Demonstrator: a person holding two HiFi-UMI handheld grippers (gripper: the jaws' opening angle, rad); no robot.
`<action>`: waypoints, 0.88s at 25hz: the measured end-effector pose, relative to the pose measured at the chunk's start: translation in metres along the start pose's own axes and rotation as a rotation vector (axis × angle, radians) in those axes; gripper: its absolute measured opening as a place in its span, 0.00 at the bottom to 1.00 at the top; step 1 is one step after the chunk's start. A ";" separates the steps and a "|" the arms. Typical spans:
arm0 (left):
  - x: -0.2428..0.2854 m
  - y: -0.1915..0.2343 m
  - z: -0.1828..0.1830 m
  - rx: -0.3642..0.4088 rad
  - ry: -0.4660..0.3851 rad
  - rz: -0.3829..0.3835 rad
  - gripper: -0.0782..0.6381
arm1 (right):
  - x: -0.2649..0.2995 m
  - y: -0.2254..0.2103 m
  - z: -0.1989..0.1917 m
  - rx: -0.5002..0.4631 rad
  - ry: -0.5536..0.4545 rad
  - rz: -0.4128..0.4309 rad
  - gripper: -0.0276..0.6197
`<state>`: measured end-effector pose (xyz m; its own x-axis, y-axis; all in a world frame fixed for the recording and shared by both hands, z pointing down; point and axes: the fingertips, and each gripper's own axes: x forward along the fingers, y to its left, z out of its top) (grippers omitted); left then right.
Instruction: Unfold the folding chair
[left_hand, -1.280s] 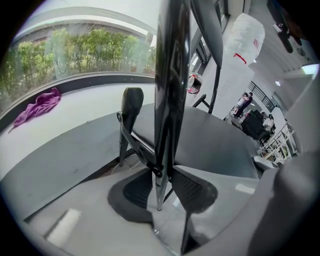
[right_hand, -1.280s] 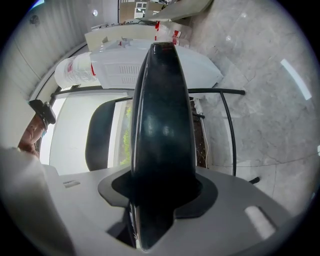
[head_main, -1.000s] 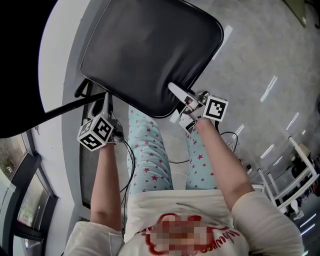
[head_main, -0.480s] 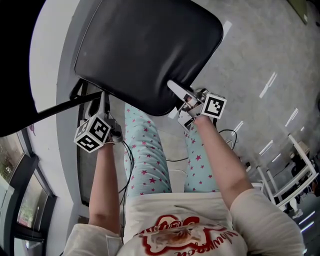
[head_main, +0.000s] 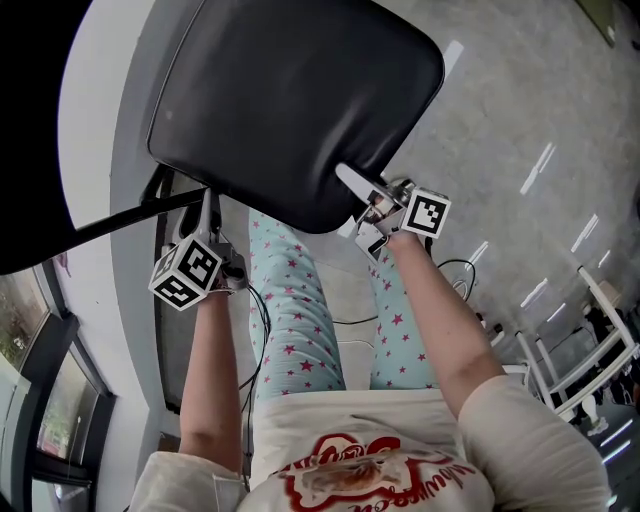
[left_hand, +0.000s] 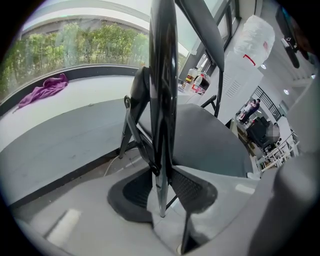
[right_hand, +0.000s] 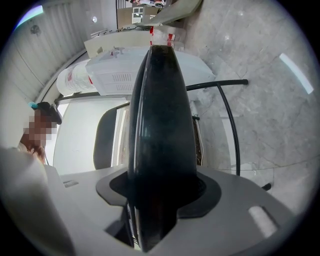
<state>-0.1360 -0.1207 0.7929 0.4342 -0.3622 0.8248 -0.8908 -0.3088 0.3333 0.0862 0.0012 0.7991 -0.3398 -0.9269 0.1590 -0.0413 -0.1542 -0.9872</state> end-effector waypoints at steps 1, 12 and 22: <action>0.000 0.001 0.000 0.000 -0.001 0.000 0.28 | 0.001 -0.001 0.000 0.003 0.000 0.003 0.43; 0.002 -0.003 -0.010 -0.064 -0.037 -0.019 0.28 | -0.007 -0.012 0.001 0.000 -0.002 0.025 0.43; 0.002 -0.003 -0.012 -0.082 -0.052 0.016 0.27 | -0.008 -0.016 -0.001 0.051 0.032 -0.004 0.52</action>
<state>-0.1343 -0.1097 0.7992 0.4245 -0.4124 0.8060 -0.9046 -0.2308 0.3583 0.0889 0.0113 0.8134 -0.3700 -0.9148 0.1619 0.0045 -0.1760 -0.9844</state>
